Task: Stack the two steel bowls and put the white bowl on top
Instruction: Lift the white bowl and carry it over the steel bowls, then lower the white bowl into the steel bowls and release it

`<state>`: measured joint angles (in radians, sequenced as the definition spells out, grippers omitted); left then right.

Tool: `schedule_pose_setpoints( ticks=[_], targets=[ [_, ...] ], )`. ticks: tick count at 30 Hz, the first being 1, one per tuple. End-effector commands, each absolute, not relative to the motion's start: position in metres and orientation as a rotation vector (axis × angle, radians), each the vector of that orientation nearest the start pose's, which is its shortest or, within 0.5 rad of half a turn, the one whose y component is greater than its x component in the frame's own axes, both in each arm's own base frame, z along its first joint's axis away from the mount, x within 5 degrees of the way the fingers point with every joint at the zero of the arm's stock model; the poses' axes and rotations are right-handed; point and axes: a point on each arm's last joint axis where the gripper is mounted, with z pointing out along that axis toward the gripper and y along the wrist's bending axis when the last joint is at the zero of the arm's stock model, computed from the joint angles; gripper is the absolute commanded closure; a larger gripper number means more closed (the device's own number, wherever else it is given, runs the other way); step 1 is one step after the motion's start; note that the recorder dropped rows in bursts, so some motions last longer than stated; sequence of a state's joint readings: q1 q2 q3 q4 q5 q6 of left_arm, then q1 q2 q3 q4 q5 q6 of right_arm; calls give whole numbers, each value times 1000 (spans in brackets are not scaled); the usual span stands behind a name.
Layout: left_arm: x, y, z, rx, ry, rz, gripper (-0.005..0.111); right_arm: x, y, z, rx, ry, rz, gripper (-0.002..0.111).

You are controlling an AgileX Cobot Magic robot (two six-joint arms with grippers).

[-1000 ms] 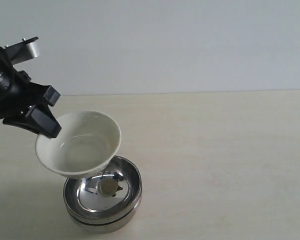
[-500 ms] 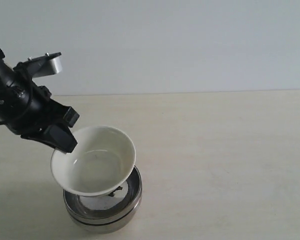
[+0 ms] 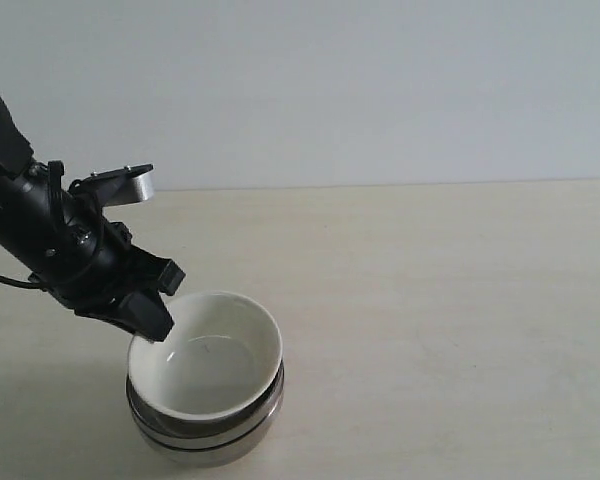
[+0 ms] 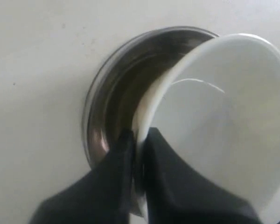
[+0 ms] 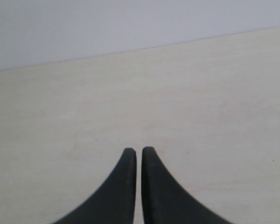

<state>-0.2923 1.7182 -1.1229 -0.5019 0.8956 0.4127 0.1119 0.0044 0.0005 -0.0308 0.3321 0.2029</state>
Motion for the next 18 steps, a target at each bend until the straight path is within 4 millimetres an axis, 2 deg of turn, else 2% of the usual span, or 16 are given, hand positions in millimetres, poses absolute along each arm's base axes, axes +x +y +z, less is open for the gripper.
schedule_pose_setpoints(
  ticks=[1,5,8,11,14,18],
  targets=[
    [304,-129,212,624,2819,-587,103,54,5,184,60,1809,187,108],
    [304,-129,212,600,2831,-592,100,54,5,184,60,1809,187,108],
    [302,-129,212,602,2850,-594,68,54,5,184,60,1809,187,108],
    [302,-129,212,598,2860,-596,49,54,5,184,60,1809,187,108],
    [304,-130,218,614,2857,-599,53,54,5,184,60,1809,187,108],
    [298,-130,219,661,2907,-629,76,54,5,184,60,1809,187,108]
  ],
)
